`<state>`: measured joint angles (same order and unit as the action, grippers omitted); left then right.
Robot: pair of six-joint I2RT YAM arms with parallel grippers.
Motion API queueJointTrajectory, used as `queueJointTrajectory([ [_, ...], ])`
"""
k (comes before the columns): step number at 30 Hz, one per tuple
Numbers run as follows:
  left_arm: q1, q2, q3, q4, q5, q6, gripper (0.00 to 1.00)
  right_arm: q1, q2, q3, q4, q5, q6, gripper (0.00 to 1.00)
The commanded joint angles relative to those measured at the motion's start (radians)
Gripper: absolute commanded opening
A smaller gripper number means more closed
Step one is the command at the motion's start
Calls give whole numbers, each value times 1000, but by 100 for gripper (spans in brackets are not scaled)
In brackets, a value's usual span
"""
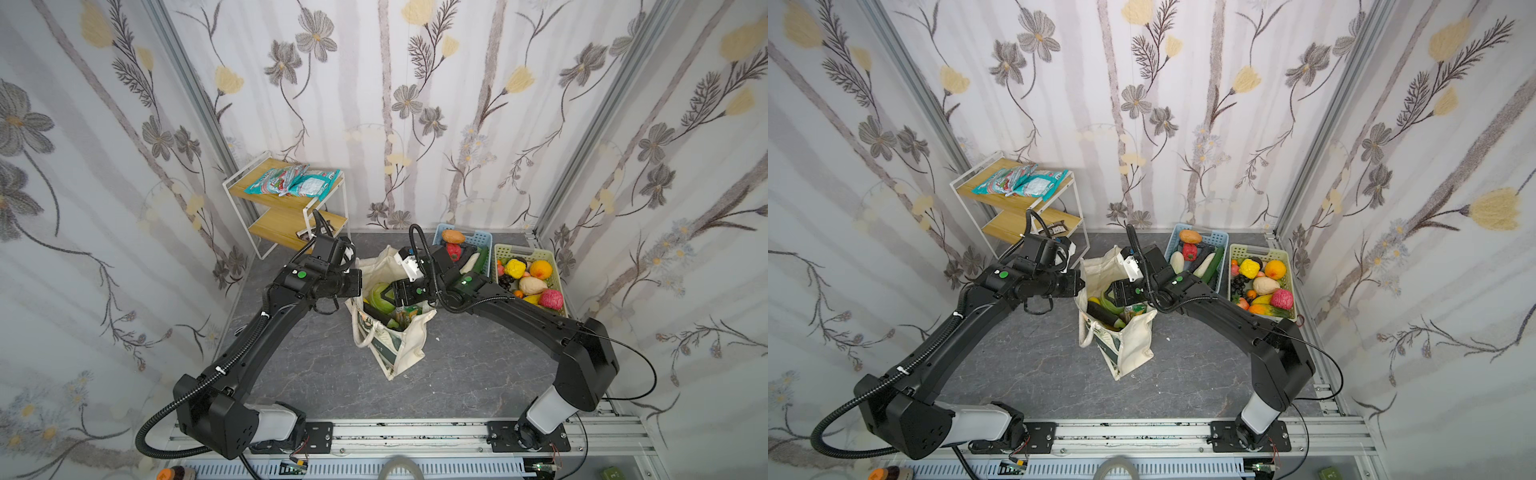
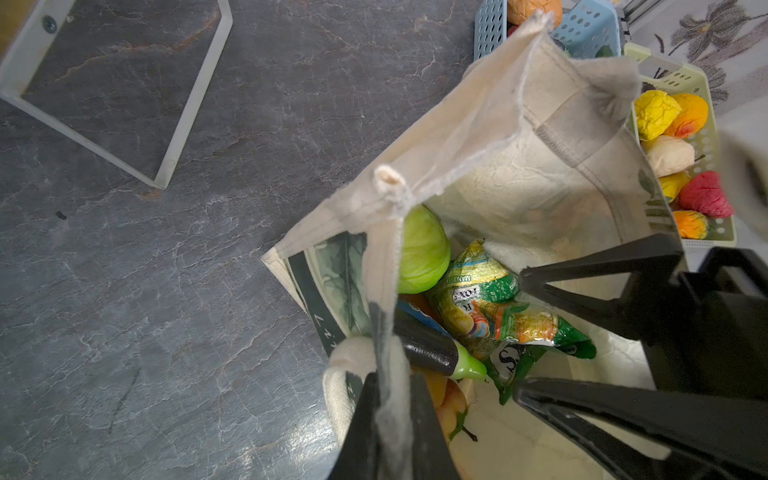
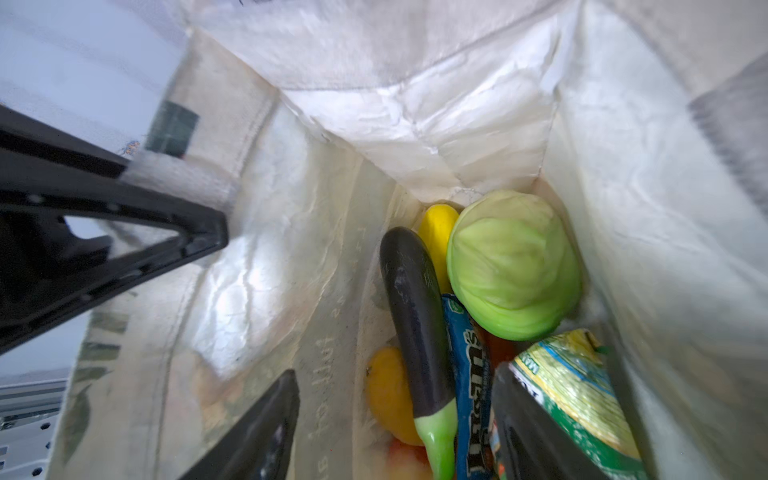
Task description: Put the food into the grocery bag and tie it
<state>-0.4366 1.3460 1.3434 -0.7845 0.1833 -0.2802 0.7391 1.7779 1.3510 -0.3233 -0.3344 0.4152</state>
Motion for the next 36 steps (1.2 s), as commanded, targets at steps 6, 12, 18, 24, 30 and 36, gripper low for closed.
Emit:
queueJointTrajectory([
  [6, 2, -12, -4, 31, -2, 7, 0, -38, -129, 22, -77, 124, -39, 66],
  [12, 2, -17, -8, 31, -4, 5, 0, -120, -222, -13, -129, 190, -57, 58],
  [18, 3, -18, -9, 30, -4, 4, 0, -215, -293, -98, -141, 202, -64, 55],
  [24, 2, -13, -8, 32, -1, 3, 0, -303, -349, -184, -155, 277, -64, 53],
  [30, 2, -10, -7, 33, 0, 3, 0, -381, -358, -254, -157, 302, -72, 49],
  [36, 2, -9, -12, 34, 2, 0, 0, -422, -352, -317, -154, 366, -72, 42],
])
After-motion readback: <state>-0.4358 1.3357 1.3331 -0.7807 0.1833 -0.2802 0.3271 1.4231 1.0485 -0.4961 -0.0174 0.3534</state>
